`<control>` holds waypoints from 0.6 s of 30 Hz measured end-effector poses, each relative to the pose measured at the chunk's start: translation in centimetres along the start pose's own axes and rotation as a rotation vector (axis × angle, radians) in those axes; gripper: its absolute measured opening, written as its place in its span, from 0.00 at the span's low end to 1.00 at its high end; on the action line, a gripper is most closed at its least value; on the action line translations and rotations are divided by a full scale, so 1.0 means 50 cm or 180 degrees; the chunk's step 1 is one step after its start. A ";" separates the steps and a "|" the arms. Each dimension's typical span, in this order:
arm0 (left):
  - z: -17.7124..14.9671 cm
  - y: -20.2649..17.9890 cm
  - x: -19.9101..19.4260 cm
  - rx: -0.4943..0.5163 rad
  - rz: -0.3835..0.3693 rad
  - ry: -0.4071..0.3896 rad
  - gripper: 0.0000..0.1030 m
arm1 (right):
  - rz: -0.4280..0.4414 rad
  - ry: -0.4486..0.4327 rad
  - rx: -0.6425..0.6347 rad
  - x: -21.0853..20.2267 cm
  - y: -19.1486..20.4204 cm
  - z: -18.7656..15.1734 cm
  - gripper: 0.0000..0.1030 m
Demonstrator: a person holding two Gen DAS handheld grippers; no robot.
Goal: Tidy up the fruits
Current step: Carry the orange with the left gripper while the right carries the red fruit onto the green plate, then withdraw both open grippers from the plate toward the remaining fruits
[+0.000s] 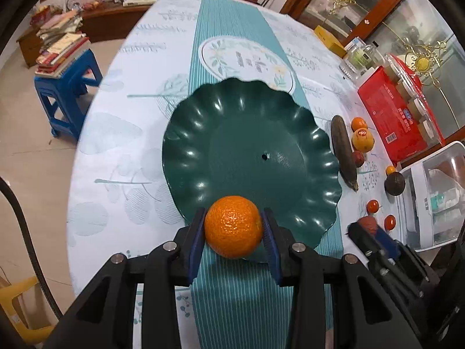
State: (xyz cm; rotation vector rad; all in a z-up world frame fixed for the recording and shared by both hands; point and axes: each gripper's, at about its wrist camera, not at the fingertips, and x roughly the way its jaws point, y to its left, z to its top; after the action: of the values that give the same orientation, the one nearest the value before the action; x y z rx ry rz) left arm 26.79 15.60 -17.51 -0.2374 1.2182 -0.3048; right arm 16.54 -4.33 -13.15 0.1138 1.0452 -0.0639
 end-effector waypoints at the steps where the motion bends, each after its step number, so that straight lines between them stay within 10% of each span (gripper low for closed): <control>1: 0.000 0.003 0.005 -0.0026 -0.0017 0.0017 0.35 | 0.0011 0.0027 -0.0050 0.009 0.009 -0.001 0.30; 11: 0.001 0.029 0.019 -0.0227 -0.0095 0.0032 0.35 | 0.0006 0.0082 -0.0373 0.046 0.066 0.000 0.32; 18: -0.005 0.037 -0.002 -0.0310 -0.0007 -0.0012 0.47 | 0.0065 -0.0056 -0.0338 0.018 0.063 -0.003 0.53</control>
State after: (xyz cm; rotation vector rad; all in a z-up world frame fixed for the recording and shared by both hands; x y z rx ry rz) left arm 26.73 17.37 -18.12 -0.3233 1.2305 -0.2469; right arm 17.20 -1.18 -13.79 0.0275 1.0278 0.0091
